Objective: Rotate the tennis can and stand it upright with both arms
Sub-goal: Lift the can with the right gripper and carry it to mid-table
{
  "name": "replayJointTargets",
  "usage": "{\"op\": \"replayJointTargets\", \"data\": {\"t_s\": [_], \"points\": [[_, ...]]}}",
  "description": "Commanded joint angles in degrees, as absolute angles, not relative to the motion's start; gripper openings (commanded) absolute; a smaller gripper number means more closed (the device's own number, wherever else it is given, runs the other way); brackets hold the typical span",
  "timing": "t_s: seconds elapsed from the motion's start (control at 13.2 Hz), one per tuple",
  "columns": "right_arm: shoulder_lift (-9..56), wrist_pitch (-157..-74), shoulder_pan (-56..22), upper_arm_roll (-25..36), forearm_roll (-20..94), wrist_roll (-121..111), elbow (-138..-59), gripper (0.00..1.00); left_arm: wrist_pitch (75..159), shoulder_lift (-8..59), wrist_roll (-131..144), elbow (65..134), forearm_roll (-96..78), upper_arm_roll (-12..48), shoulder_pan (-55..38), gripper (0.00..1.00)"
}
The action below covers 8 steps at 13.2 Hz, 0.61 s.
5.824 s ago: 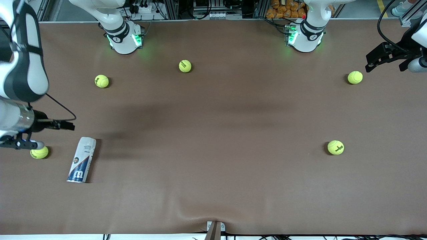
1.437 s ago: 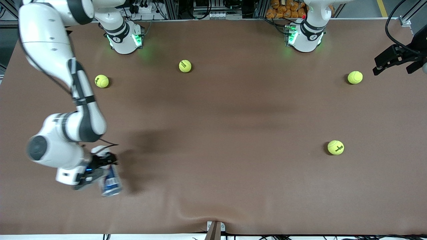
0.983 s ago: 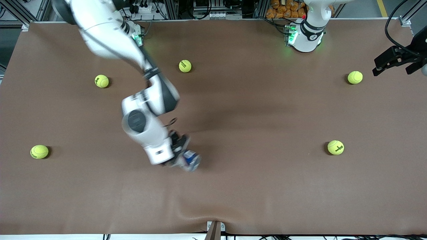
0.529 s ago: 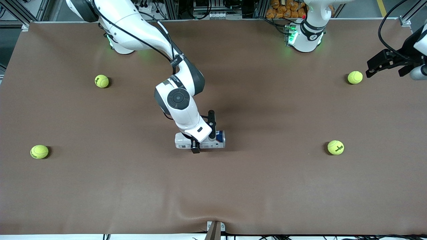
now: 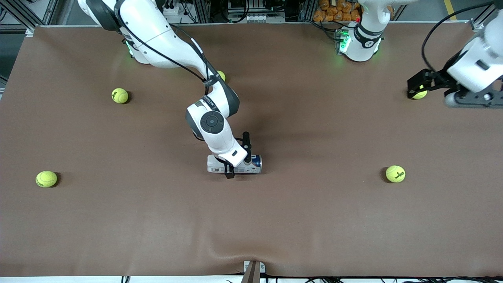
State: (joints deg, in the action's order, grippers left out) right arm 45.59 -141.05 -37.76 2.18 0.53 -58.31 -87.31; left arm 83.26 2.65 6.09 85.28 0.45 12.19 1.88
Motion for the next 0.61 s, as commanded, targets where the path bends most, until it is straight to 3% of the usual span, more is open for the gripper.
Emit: {"op": "replayJointTargets", "data": {"t_s": [0.0, 0.08, 0.38, 0.53], "points": [[45.26, -144.58, -38.5, 2.72, 0.09, -57.57, -89.56, 0.91, 85.95, 6.57, 6.86, 84.82, -1.13, 12.92, 0.53, 1.0], [45.26, -144.58, -38.32, 2.72, 0.09, -57.83, -89.56, 1.0, 87.18, 8.16, 6.86, 84.81, -3.67, 12.92, 0.27, 1.0], [43.87, -143.09, -38.06, 2.64, 0.0, -58.18, -90.08, 1.0, 91.92, 16.06, 7.91, 84.81, -14.74, 13.1, -0.26, 1.0], [40.71, -137.15, -38.32, 1.85, 0.09, -57.66, -90.44, 1.0, 95.0, 20.11, 8.43, 84.81, -18.61, 13.1, -2.45, 1.0]]}}
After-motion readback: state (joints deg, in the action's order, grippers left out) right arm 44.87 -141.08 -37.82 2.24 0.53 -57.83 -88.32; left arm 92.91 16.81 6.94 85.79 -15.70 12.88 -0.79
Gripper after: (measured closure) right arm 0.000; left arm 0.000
